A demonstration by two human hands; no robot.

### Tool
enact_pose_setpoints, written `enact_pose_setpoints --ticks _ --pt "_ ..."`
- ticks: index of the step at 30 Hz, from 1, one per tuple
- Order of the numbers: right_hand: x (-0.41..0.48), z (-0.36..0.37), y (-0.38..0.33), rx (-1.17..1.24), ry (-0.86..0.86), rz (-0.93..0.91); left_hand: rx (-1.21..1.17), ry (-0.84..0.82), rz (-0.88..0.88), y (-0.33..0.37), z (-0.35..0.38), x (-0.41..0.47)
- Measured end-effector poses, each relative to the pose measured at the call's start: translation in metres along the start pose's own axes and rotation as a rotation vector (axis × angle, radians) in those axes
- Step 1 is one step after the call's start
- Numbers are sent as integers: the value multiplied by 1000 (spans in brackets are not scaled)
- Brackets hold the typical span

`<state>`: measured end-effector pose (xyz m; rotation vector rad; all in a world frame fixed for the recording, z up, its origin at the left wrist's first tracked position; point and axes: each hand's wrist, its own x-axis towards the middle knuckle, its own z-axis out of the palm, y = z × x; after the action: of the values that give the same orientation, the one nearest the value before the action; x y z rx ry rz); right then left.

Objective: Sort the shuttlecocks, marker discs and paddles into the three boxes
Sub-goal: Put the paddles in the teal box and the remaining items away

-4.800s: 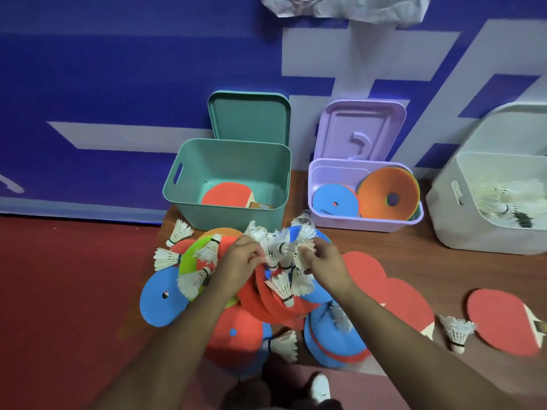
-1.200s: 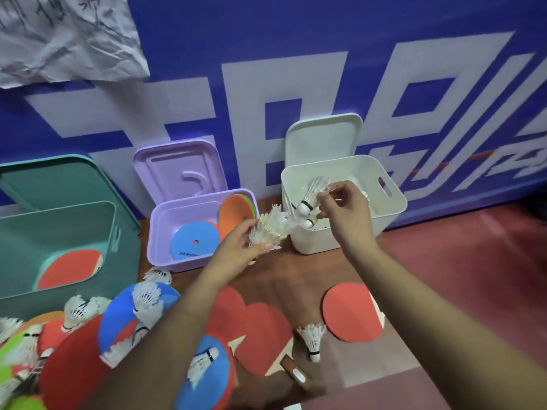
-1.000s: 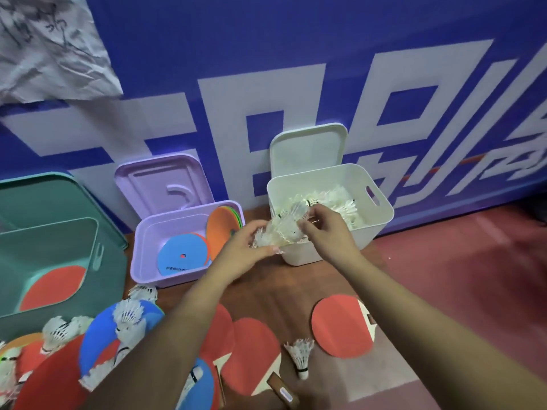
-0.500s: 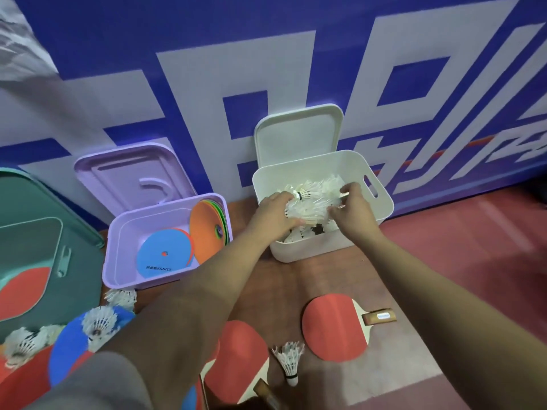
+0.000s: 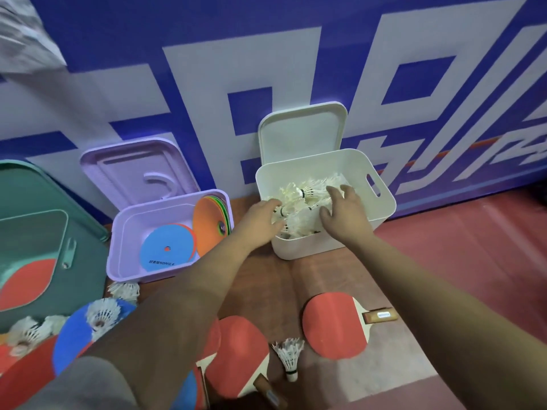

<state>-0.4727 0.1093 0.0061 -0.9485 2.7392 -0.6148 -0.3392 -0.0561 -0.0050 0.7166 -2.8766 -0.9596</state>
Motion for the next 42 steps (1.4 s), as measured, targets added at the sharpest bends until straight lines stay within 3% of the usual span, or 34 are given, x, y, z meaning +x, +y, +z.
enact_pose_setpoints --ticks 3,8,16,21,23,26,30,33,42 --pt "-19 -4 -36 100 79 -127 -186 159 -80 -14 -28 -34" --pt "-77 21 -111 273 -6 -286 -233 251 -178 -80 -63 -129" --pt "-168 111 -205 349 -274 -388 -205 325 -413 -185 -81 -285" --pt "-197 163 -261 288 -414 -370 -6 465 -565 -236 -80 -338" --pt "-203 181 -283 269 -467 -368 41 407 -606 -255 -81 -348" --pt "-209 205 -314 198 -569 -362 77 275 -494 -277 -78 -358" --pt "-210 238 -340 89 -666 -334 132 -41 -400 -291 -77 -358" --pt "-206 255 -345 55 -634 -274 258 -244 -324 -300 -72 -358" --pt "-197 257 -332 145 -390 -267 223 -223 -176 -326 -76 -360"
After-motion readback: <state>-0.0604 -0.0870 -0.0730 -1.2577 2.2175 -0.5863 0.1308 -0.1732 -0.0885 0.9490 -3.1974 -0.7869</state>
